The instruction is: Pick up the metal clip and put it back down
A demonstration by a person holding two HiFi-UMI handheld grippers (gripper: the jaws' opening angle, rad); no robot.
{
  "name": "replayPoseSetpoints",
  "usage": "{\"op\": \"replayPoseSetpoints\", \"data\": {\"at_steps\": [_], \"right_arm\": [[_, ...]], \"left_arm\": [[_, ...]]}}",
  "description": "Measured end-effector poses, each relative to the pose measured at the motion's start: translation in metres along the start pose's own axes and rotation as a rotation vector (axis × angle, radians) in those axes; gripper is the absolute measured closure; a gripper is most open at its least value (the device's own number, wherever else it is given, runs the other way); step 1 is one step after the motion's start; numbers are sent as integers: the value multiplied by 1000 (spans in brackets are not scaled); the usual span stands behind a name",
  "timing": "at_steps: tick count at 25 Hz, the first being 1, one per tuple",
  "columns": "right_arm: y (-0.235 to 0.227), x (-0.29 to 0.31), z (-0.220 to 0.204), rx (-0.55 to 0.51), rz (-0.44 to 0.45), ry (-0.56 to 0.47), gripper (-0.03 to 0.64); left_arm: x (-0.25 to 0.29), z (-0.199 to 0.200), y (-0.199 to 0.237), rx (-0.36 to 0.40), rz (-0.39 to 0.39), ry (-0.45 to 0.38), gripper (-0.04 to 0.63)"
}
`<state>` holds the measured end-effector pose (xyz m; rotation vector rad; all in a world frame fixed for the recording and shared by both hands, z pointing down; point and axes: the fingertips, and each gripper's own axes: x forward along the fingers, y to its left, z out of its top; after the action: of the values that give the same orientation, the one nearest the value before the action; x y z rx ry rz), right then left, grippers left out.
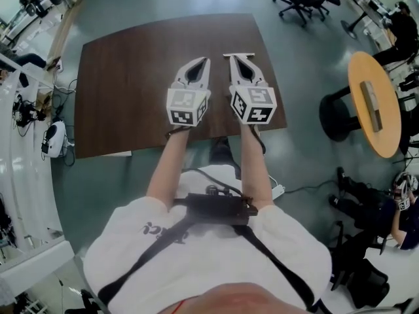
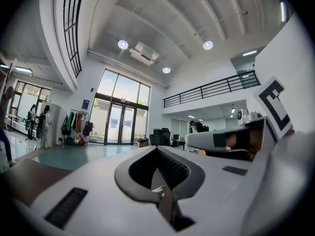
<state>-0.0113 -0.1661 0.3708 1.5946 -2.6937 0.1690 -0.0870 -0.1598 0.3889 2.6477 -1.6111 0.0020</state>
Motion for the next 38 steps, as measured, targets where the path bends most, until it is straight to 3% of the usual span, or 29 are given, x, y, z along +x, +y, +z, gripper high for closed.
{"op": "replayPoseSetpoints", "data": {"at_steps": [8, 19, 28, 38], "right_arm": [[-88, 47, -26, 20, -44, 69, 629], [-179, 95, -115, 125, -122, 234, 629], [-205, 119, -185, 142, -140, 359, 629], [-220, 154, -238, 176, -184, 456, 627]], "left_arm": [[90, -34, -1, -42, -18, 68, 600], [176, -120, -4, -116, -84, 219, 600], [210, -177, 9, -152, -68, 305, 600], [237, -214, 23, -166, -95, 372, 600]]}}
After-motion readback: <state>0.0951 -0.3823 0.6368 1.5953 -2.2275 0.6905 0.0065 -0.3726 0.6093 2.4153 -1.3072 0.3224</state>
